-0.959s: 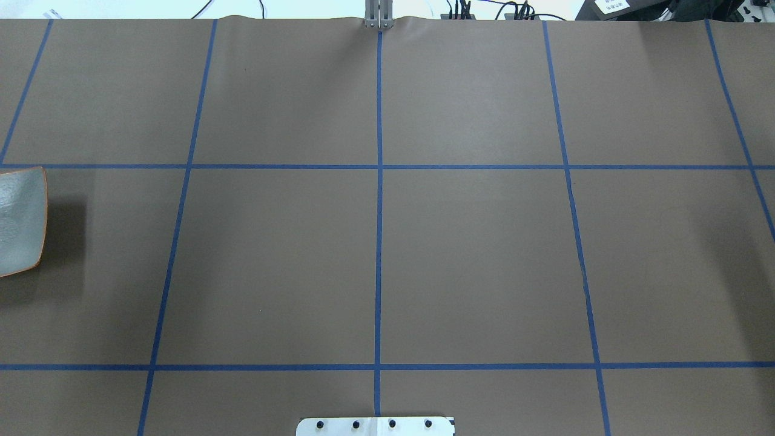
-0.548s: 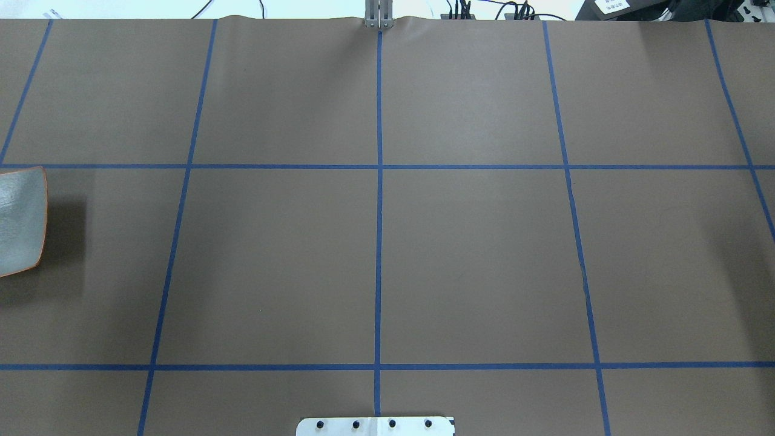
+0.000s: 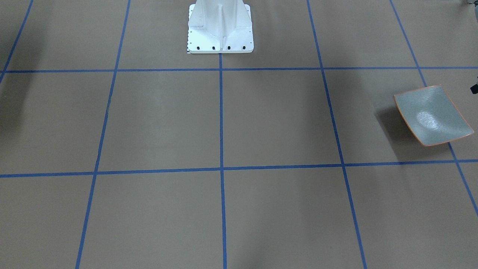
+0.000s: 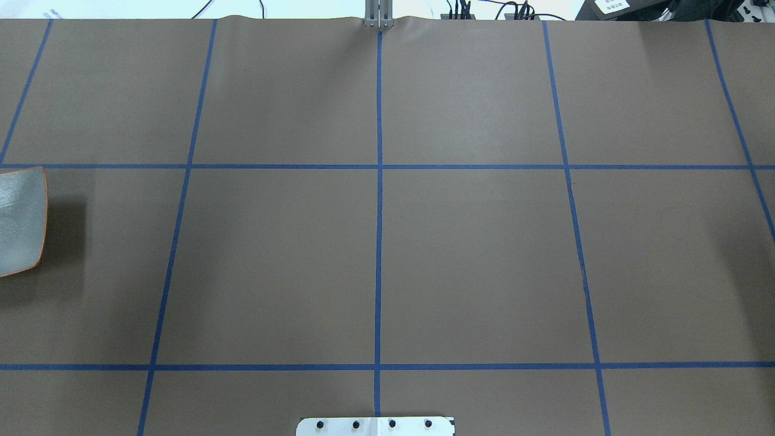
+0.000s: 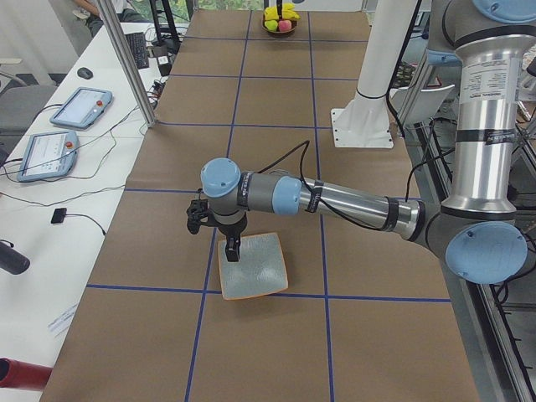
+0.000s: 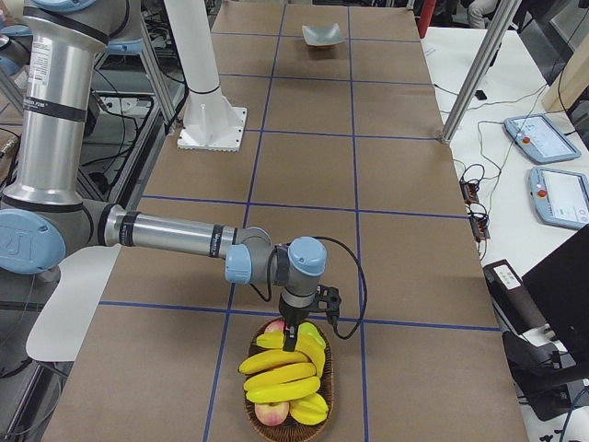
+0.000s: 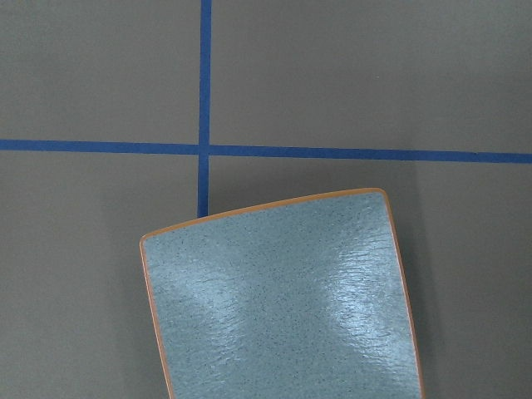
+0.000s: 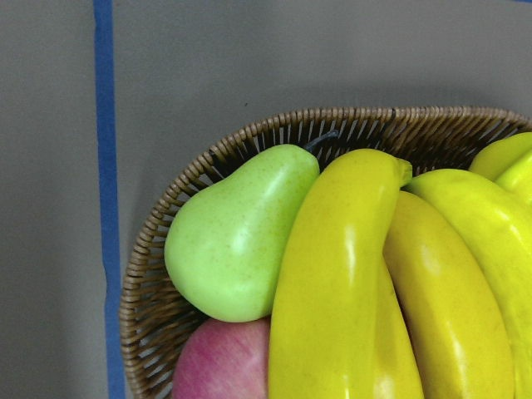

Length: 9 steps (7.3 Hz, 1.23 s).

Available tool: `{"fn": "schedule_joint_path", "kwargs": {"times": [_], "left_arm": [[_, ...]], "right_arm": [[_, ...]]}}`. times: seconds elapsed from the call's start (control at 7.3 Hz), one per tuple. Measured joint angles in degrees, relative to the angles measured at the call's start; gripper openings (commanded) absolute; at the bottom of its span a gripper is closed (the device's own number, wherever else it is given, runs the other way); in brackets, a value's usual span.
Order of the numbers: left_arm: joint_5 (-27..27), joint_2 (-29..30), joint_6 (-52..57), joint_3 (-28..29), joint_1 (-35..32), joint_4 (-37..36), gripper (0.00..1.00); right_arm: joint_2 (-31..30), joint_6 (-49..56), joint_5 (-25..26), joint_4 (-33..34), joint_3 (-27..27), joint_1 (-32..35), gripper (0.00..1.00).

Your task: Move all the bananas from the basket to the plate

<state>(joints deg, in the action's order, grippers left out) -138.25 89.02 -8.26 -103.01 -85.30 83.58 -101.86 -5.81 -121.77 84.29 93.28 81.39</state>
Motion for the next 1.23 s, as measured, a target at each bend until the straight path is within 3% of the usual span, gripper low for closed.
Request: {"fn": "schedule_joint_path", "kwargs": {"times": [0.41, 0.82, 0.96, 1.1, 1.23], "left_arm": [[0.00, 0.01, 0.00, 0.00, -0.02, 0.00, 0.99], [0.00, -0.06, 0.00, 0.00, 0.02, 0.08, 0.99], [0.00, -0.07, 0.00, 0.00, 0.02, 0.07, 0.99], [-0.02, -0.07, 0.00, 0.00, 0.01, 0.05, 0.99], [-0.06, -0.07, 0.00, 0.00, -0.01, 0.07, 0.99]], "right_arm": [[0.00, 0.07, -0.10, -0.02, -0.99, 0.00, 0.91], [0.00, 0.12, -0.14, -0.01, -1.80, 0.00, 0.77], [0.00, 0.11, -0.14, -0.02, -2.01, 0.00, 0.69], [0.00, 0.10, -0.14, -0.14, -2.36, 0.00, 0.55], [0.00, 0.08, -0.14, -0.55, -2.80, 0.00, 0.23]]}}
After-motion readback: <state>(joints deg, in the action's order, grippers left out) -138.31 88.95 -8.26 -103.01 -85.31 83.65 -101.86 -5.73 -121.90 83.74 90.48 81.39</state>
